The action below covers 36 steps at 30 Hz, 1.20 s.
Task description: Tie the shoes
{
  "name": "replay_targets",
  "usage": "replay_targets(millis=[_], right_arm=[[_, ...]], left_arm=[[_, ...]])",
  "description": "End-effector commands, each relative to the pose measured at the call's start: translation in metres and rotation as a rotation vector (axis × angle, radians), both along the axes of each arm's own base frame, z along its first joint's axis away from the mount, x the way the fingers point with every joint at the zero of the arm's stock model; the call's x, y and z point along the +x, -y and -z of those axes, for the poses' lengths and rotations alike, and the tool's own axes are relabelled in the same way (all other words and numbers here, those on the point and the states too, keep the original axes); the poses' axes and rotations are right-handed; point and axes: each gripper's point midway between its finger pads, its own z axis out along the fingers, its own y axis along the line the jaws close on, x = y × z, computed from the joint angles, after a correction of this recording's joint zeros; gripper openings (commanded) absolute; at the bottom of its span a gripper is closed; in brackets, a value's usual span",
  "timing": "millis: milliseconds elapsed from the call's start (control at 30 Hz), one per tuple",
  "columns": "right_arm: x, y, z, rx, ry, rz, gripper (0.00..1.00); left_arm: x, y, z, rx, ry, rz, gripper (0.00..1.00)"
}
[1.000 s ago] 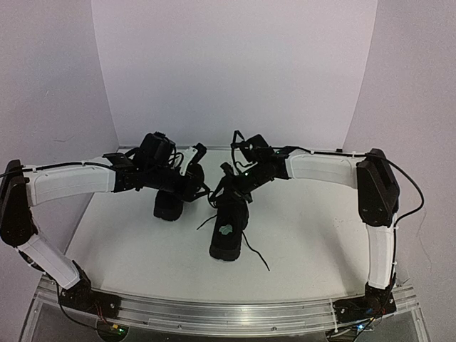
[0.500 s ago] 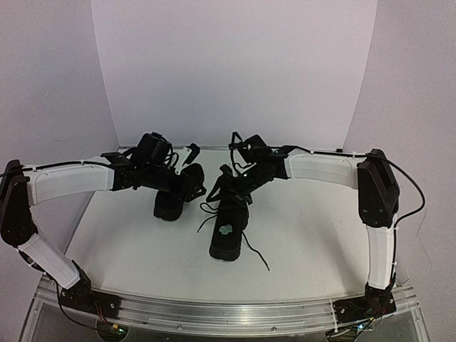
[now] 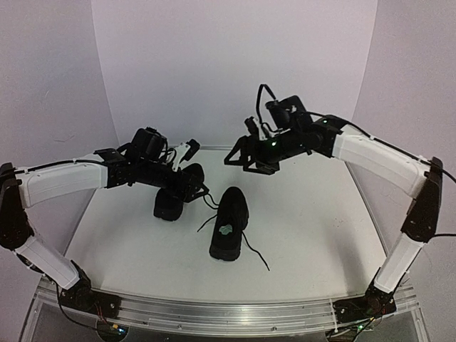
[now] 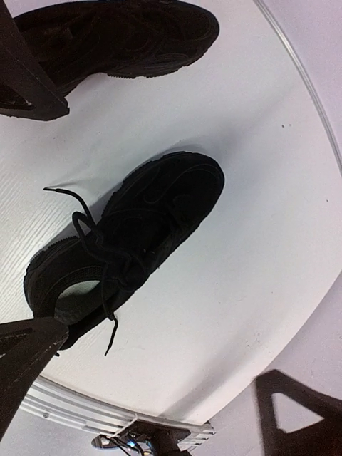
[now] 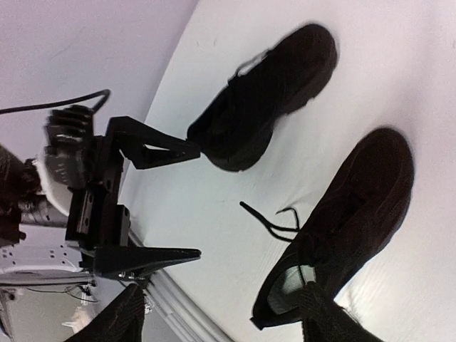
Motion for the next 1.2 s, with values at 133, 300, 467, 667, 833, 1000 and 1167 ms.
replay_targets(millis=[133, 300, 467, 667, 833, 1000, 1167], right_arm=[[0.01, 0.054, -0.046, -0.013, 0.221, 0.136, 0.98], [0.023, 0.036, -0.014, -0.029, 0.152, 0.002, 0.98], [0.029, 0.013, 0.027, -0.127, 0.091, -0.171, 0.84], [0.037, -0.007, 0.069, -0.185, 0.002, -0.288, 0.48], [0.038, -0.01, 0.093, -0.231, -0.037, -0.343, 0.36], [0.031, -0.01, 0.111, -0.277, -0.077, -0.393, 0.33], [0.024, -0.008, 0.12, -0.294, -0.079, -0.433, 0.33]], left_arm=[[-0.021, 0.007, -0.061, -0.025, 0.167, 0.222, 1.0], [-0.038, 0.01, -0.042, 0.041, 0.163, 0.377, 0.99], [-0.047, 0.008, -0.04, 0.025, 0.267, 0.443, 0.97], [-0.047, 0.005, -0.028, 0.093, 0.271, 0.493, 0.91], [-0.044, 0.01, -0.025, 0.094, 0.277, 0.513, 0.85], [-0.043, 0.014, -0.027, 0.061, 0.273, 0.502, 0.83], [-0.043, 0.014, -0.027, 0.038, 0.282, 0.482, 0.83]])
